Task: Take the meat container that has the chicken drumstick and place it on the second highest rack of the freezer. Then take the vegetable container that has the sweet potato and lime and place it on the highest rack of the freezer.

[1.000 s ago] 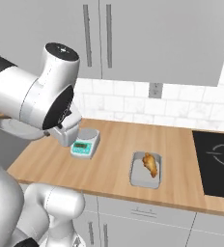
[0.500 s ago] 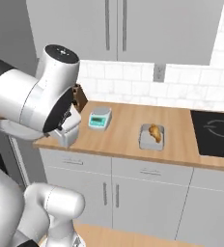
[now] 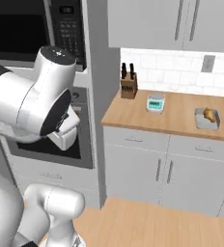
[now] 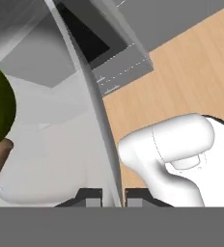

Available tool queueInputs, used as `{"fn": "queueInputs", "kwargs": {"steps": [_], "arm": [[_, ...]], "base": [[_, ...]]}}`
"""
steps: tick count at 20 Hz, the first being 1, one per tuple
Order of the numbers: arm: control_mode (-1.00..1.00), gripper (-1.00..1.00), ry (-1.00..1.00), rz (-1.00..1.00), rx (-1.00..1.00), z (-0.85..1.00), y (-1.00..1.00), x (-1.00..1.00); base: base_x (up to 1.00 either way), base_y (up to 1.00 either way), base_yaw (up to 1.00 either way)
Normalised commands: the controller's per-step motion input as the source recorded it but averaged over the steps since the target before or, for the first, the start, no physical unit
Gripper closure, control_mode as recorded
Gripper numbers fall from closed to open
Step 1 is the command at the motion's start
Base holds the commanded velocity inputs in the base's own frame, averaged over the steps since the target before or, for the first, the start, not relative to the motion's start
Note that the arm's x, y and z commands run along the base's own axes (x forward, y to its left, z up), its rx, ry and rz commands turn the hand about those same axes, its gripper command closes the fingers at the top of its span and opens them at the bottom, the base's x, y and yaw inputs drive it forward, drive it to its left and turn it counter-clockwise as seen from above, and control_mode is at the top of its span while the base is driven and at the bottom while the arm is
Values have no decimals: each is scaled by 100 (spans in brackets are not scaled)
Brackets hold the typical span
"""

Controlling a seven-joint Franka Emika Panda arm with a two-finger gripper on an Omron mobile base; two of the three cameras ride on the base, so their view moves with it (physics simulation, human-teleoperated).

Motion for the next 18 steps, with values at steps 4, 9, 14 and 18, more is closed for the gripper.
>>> {"fn": "queueInputs", "kwargs": {"steps": [4, 9, 14, 18], "arm": [[100, 100, 0, 0, 0, 0, 0, 0], [100, 100, 0, 0, 0, 0, 0, 0], [100, 100, 0, 0, 0, 0, 0, 0], [100, 100, 0, 0, 0, 0, 0, 0]], "base": [[-51, 100, 21], [-29, 100, 22], [42, 100, 7], [54, 100, 17]]}}
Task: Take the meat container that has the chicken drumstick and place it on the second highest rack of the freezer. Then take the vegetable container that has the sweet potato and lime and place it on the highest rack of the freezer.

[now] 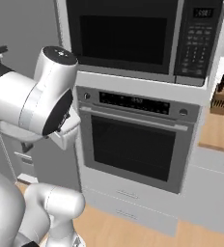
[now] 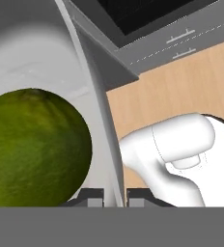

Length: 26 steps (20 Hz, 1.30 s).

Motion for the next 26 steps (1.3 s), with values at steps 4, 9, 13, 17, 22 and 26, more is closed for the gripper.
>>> {"fn": "queueInputs", "kwargs": {"steps": [4, 9, 13, 17, 22, 26], "arm": [[100, 100, 0, 0, 0, 0, 0, 0], [100, 100, 0, 0, 0, 0, 0, 0], [100, 100, 0, 0, 0, 0, 0, 0], [100, 100, 0, 0, 0, 0, 0, 0], [100, 100, 0, 0, 0, 0, 0, 0], [100, 100, 0, 0, 0, 0, 0, 0]], "base": [[46, 100, 17], [54, 100, 14], [96, 100, 9], [70, 100, 7], [43, 73, 5], [43, 5, 3]]}}
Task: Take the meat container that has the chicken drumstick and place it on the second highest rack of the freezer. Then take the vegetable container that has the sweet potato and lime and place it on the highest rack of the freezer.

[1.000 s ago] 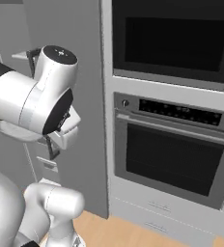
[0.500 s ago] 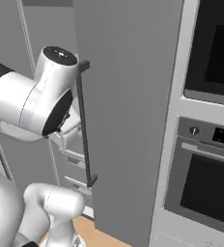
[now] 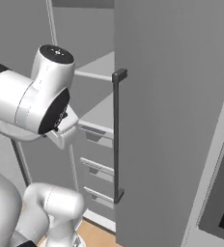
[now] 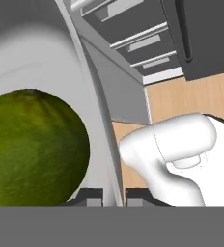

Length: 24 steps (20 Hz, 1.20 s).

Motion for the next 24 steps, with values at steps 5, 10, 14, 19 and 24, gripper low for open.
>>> {"fn": "queueInputs", "kwargs": {"steps": [5, 10, 14, 19, 24], "arm": [[100, 100, 0, 0, 0, 0, 0, 0], [100, 100, 0, 0, 0, 0, 0, 0], [100, 100, 0, 0, 0, 0, 0, 0], [100, 100, 0, 0, 0, 0, 0, 0], [100, 100, 0, 0, 0, 0, 0, 0]], "base": [[47, 0, 5], [79, 14, 0], [64, 0, 0], [14, 7, -7], [16, 17, -21]]}}
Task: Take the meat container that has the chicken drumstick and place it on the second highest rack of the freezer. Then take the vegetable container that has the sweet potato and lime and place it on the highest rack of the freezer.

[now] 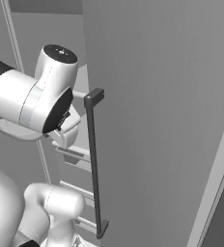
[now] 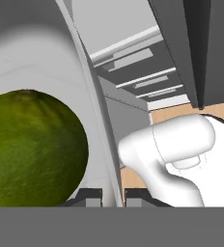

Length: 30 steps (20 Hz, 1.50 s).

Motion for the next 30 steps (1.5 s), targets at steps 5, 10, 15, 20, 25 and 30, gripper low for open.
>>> {"fn": "queueInputs", "kwargs": {"steps": [5, 10, 15, 20, 25, 30], "arm": [[100, 100, 0, 0, 0, 0, 0, 0], [-100, 100, -8, 0, 0, 9, 3, 1], [-100, 100, -10, -13, 0, 6, 7, 38], [-100, 100, 0, -19, 0, 5, 2, 27], [-100, 100, 0, -10, 0, 10, 6, 41], [-100, 100, 0, -4, -1, 7, 12, 55]], "base": [[9, 5, -8], [3, 2, -2], [0, 0, 0], [0, 0, 0], [0, 0, 0], [0, 0, 0]]}}
